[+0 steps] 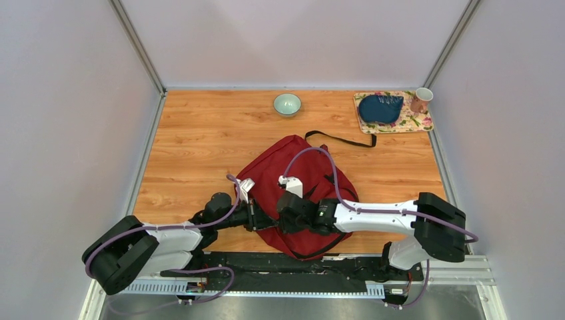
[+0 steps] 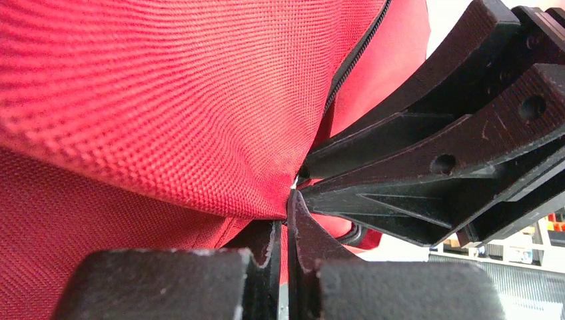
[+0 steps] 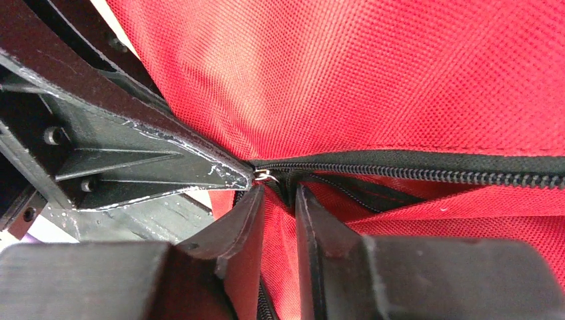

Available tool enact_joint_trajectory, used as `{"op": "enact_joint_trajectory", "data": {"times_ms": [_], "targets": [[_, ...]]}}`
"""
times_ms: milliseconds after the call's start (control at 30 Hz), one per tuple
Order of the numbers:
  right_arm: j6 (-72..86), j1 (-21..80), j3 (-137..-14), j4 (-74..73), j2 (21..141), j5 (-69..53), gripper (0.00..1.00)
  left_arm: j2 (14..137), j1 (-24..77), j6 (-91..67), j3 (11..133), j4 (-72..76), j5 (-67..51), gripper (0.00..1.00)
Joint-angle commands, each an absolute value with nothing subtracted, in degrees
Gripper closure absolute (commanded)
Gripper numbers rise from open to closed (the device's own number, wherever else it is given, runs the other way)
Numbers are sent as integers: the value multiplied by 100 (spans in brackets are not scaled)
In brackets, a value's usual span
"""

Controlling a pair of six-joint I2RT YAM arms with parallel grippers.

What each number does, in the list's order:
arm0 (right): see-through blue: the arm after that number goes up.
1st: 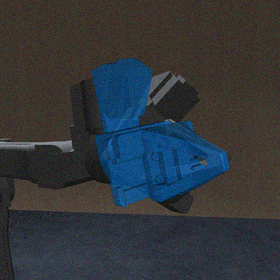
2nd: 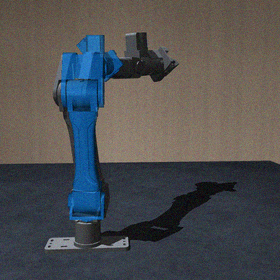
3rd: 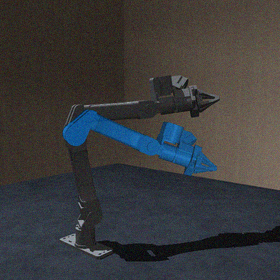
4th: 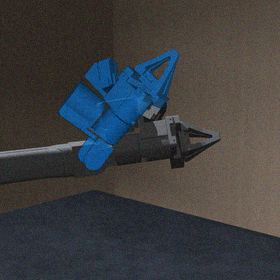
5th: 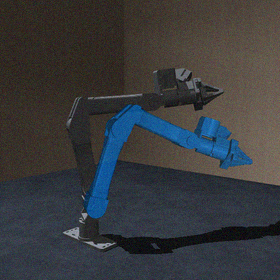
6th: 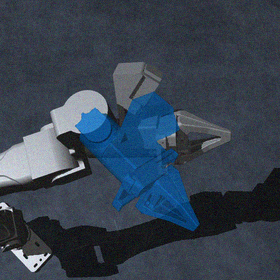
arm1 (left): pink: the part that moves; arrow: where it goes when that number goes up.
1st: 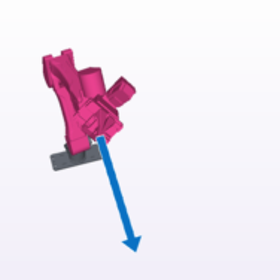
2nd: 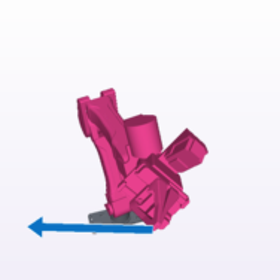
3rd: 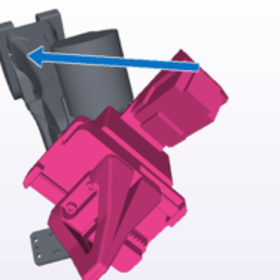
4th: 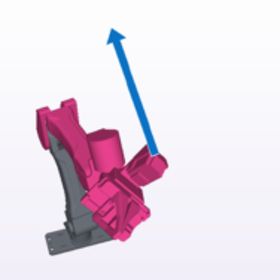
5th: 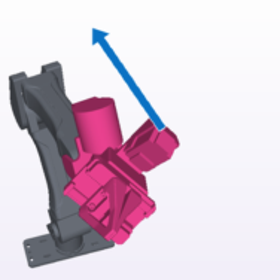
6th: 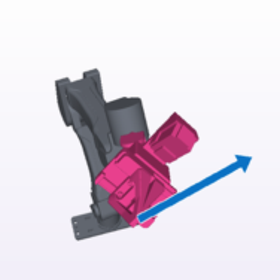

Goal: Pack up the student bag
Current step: Zip the student bag at the center of the board.

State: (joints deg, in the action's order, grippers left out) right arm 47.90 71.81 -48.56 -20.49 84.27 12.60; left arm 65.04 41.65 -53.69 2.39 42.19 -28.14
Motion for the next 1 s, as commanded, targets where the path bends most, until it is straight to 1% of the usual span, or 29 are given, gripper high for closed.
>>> {"op": "enact_joint_trajectory", "data": {"times_ms": [0, 33, 167, 200, 300, 500, 600, 900, 967], "targets": [[4781, 7181, -4799, -2118, 8569, 1230, 78, 6311, 4219, -5431, 114, 5176, -3102, 100], [4790, 7181, -4781, -2066, 8561, 1248, 80, 6302, 4210, -5475, 106, 5220, -3129, 100], [4834, 7084, -4711, -1793, 8534, 1099, 82, 6267, 4219, -5528, 53, 5580, -3260, 100], [4877, 7058, -4694, -1767, 8517, 1099, 100, 6249, 4219, -5537, 44, 5633, -3269, 100], [4896, 6979, -4536, -1644, 8298, 1177, 100, 6170, 4210, -5511, 53, 5643, -3270, 100], [5010, 6786, -3851, -1556, 7288, 1424, 100, 6029, 4219, -5239, -202, 5195, -3094, 100], [5010, 6557, -3561, -1477, 6856, 1284, 100, 5942, 4219, -5116, -255, 5028, -3015, 100], [4808, 5925, -3419, -1477, 6417, 818, 100, 5783, 4219, -4703, -167, 4448, -2988, 100], [4764, 5652, -3375, -1363, 6276, 476, 100, 5748, 4219, -4580, -141, 4272, -2979, 100]]}}
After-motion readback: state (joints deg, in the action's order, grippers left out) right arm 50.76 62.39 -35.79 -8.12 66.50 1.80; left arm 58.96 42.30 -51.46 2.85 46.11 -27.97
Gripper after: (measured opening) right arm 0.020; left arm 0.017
